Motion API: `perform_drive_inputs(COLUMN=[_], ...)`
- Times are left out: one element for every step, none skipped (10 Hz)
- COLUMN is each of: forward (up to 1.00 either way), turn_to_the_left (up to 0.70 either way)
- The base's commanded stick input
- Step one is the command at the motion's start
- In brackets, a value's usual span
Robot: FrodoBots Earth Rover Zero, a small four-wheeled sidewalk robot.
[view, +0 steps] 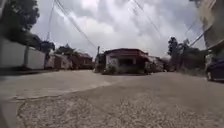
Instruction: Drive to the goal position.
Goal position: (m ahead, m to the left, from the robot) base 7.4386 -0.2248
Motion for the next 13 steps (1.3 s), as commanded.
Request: perform_drive_inputs(forward=[0.5, 0.5, 0.5, 0.5, 0.5, 0.5, 0.5, 0.5, 0.5, 0.5, 0.5, 0.5, 0.5], turn_to_the_left=[0.01, 0.01, 0.01, 0.01, 0.01, 0.01, 0.01, 0.01, 0.01, 0.01, 0.01, 0.01, 0.01])
